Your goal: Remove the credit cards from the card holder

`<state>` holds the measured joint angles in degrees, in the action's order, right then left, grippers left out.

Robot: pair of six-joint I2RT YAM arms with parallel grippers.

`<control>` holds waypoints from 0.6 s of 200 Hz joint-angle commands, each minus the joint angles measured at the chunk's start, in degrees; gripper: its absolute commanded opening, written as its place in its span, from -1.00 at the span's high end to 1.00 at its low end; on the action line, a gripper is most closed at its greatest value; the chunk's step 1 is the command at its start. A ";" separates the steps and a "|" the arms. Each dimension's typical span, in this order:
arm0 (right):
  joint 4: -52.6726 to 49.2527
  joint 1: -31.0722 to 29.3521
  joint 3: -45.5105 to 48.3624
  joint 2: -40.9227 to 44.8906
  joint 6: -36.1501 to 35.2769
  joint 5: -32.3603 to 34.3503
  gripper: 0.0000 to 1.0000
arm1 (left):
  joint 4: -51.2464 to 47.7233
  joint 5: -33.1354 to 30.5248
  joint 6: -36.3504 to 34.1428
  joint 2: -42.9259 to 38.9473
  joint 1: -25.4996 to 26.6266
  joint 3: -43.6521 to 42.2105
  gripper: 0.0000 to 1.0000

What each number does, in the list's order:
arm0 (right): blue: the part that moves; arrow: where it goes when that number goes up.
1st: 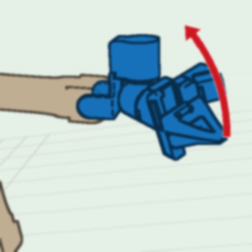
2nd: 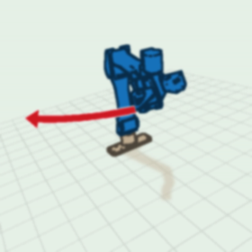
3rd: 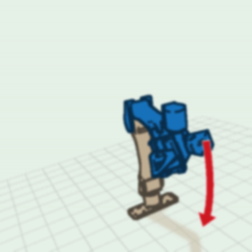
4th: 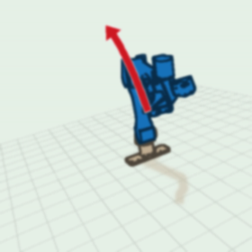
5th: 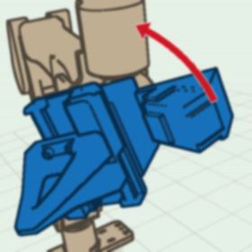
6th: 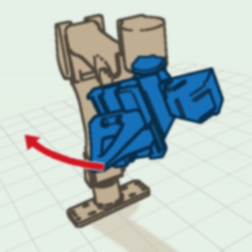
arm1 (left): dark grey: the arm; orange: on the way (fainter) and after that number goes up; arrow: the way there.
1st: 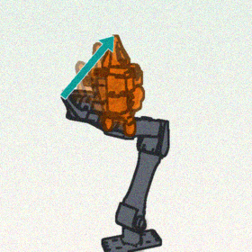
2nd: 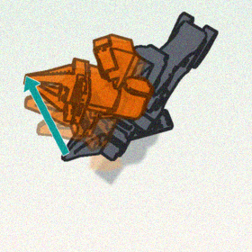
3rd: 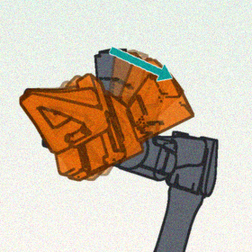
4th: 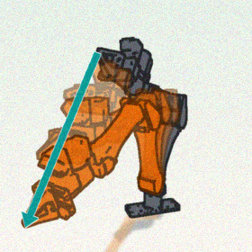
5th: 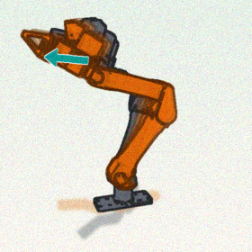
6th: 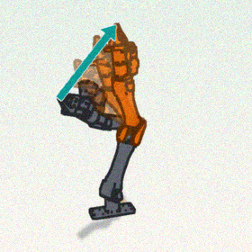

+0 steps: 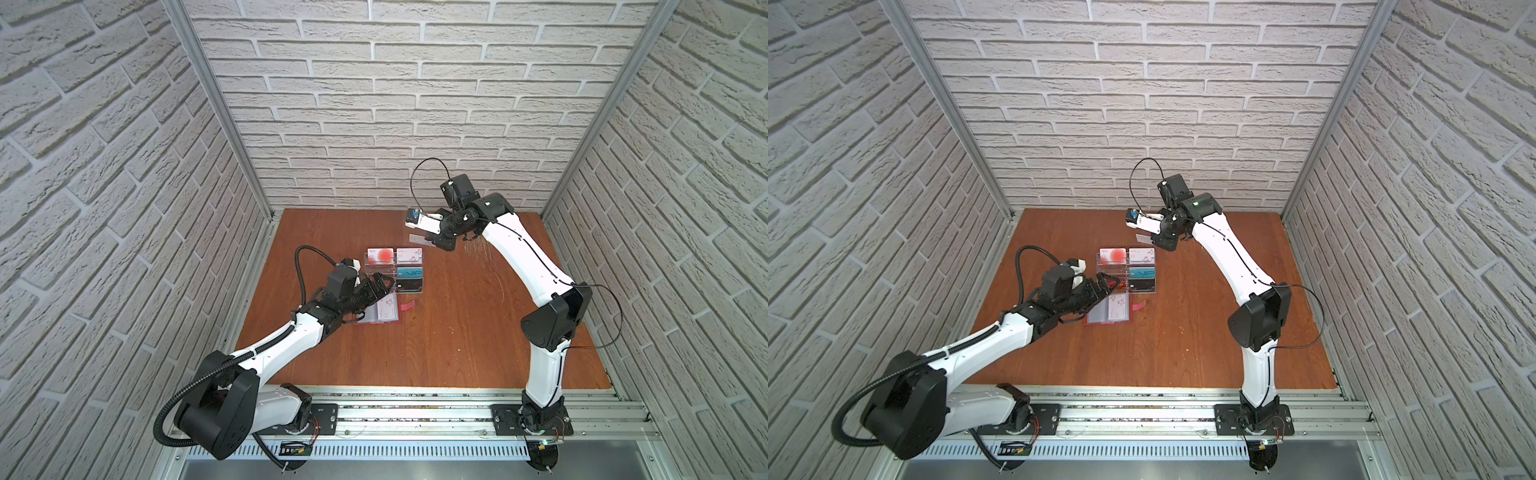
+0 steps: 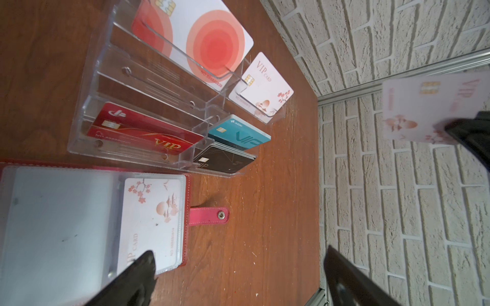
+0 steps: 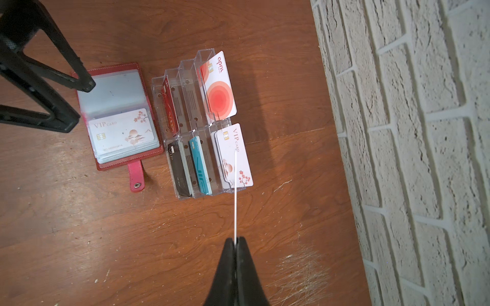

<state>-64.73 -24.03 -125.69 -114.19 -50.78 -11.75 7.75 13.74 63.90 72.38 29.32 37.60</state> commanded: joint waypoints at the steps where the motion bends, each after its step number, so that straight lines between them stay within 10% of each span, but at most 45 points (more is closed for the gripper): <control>1: -3.11 0.70 -0.69 -2.03 -6.65 -5.30 0.89 | 4.24 -2.80 -1.32 1.54 0.39 2.18 -0.96; 120: -2.48 1.79 -5.74 -12.39 -17.45 -13.84 0.89 | 6.36 -2.14 -1.23 10.78 0.31 7.43 -0.96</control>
<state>-67.99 -22.63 -127.42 -124.33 -65.47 -22.48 10.96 12.03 63.44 82.30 29.39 43.13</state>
